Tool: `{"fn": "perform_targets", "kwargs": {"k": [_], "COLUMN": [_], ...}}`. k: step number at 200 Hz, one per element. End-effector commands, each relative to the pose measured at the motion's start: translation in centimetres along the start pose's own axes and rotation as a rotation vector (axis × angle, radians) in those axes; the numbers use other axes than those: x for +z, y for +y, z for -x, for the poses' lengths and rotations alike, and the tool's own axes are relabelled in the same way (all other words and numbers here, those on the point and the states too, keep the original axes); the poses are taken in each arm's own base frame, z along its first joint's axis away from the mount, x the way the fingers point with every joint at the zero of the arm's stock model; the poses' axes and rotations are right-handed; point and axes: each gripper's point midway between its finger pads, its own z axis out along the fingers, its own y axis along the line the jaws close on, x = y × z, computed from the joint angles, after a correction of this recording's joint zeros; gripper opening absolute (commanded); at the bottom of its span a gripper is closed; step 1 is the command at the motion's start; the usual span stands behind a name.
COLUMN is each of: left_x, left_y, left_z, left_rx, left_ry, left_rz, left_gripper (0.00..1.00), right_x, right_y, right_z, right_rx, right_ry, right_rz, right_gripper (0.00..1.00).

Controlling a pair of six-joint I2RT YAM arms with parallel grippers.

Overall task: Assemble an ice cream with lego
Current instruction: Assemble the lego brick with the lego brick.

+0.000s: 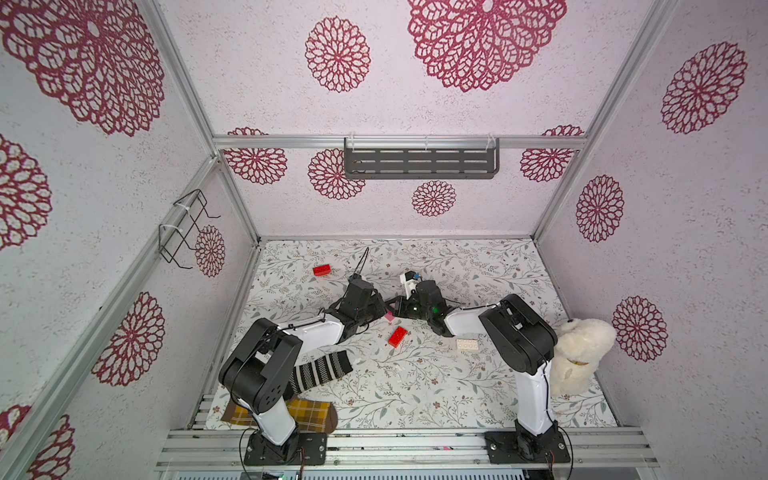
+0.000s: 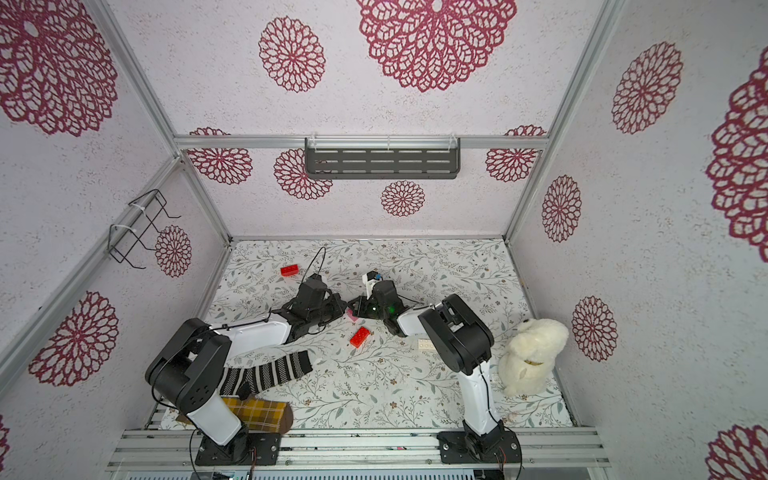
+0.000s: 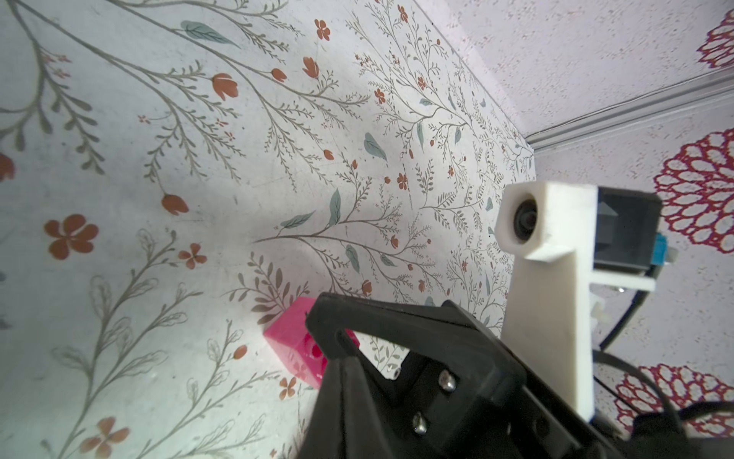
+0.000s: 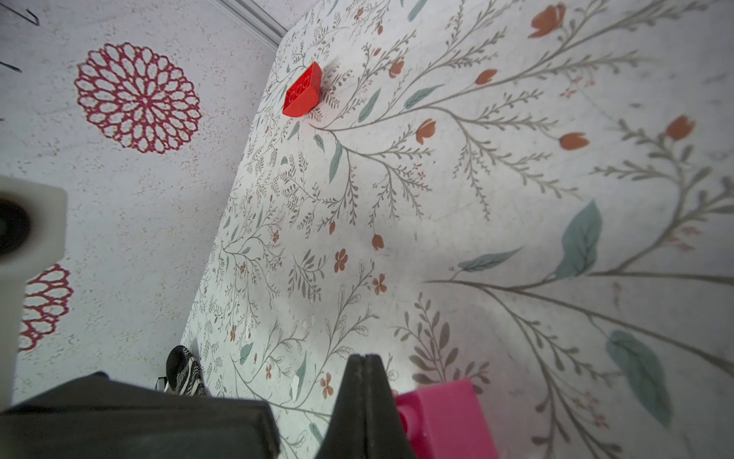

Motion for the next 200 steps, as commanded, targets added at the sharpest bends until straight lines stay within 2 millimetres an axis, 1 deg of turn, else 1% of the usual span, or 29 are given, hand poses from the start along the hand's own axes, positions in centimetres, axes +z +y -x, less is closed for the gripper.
{"fn": "perform_targets", "kwargs": {"k": [1, 18, 40, 48, 58, 66, 74, 81, 87, 95, 107, 118, 142, 157, 174, 177, 179, 182, 200], "left_x": [-0.7, -0.7, -0.8, -0.8, -0.7, -0.5, -0.3, -0.2, -0.1, 0.0, 0.2, 0.7, 1.9, 2.5, 2.8, 2.7, 3.3, 3.6, 4.0], "left_y": [-0.7, -0.7, -0.6, -0.6, -0.6, -0.5, -0.3, -0.1, -0.1, -0.1, 0.1, 0.0, -0.5, -0.7, -1.0, -1.2, -0.5, -0.2, 0.0], "left_z": [1.0, 1.0, 1.0, 1.0, 0.9, 0.8, 0.7, 0.7, 0.6, 0.3, 0.0, -0.3, -1.2, -1.7, -1.9, -1.9, -2.4, -2.7, -3.4], "left_rx": [0.044, 0.057, 0.079, 0.087, 0.098, 0.112, 0.130, 0.147, 0.160, 0.184, 0.218, 0.254, 0.337, 0.369, 0.405, 0.412, 0.417, 0.423, 0.467], "left_ry": [-0.004, 0.004, 0.015, 0.019, 0.028, 0.039, 0.052, 0.064, 0.076, 0.091, 0.113, 0.153, 0.221, 0.243, 0.261, 0.262, 0.281, 0.291, 0.331], "left_rz": [-0.006, -0.003, 0.012, 0.018, 0.025, 0.040, 0.066, 0.088, 0.100, 0.124, 0.161, 0.190, 0.239, 0.262, 0.287, 0.290, 0.310, 0.320, 0.360], "left_gripper": [0.00, 0.00, 0.00, 0.00, 0.00, 0.00, 0.00, 0.00, 0.00, 0.00, 0.03, 0.04, 0.03, 0.03, 0.03, 0.03, 0.03, 0.03, 0.03], "right_x": [-0.8, -1.2, -2.3, -2.9, -3.9, -5.1, -6.6, -8.0, -9.2, -10.8, -12.8, -14.6, -18.2, -19.5, -19.9, -19.9, -19.9, -19.9, -19.4], "right_y": [3.0, 4.5, 6.3, 6.8, 6.7, 5.8, 4.5, 3.4, 2.4, 1.2, -0.3, -1.5, -4.2, -5.6, -7.1, -7.4, -7.6, -7.9, -9.9], "right_z": [2.0, 2.9, 4.2, 4.7, 5.5, 6.4, 7.0, 7.2, 7.4, 7.1, 6.3, 5.3, 3.5, 2.5, 1.3, 1.1, 1.0, 0.7, -0.4], "right_rx": [-0.021, -0.019, -0.030, -0.031, -0.031, -0.028, -0.032, -0.049, -0.075, -0.116, -0.171, -0.213, -0.229, -0.210, -0.202, -0.203, -0.203, -0.204, -0.199], "right_ry": [-0.011, -0.028, -0.058, -0.069, -0.089, -0.116, -0.136, -0.144, -0.148, -0.138, -0.093, -0.049, 0.009, 0.040, 0.082, 0.092, 0.100, 0.111, 0.177], "right_rz": [0.051, 0.088, 0.125, 0.132, 0.108, 0.054, -0.014, -0.077, -0.138, -0.219, -0.325, -0.412, -0.545, -0.590, -0.630, -0.638, -0.646, -0.655, -0.712], "right_gripper": [0.00, 0.00, 0.00, 0.00, 0.00, 0.00, 0.00, 0.05, 0.12, 0.26, 0.42, 0.56, 0.75, 0.84, 0.94, 0.96, 0.96, 0.97, 0.99]}}
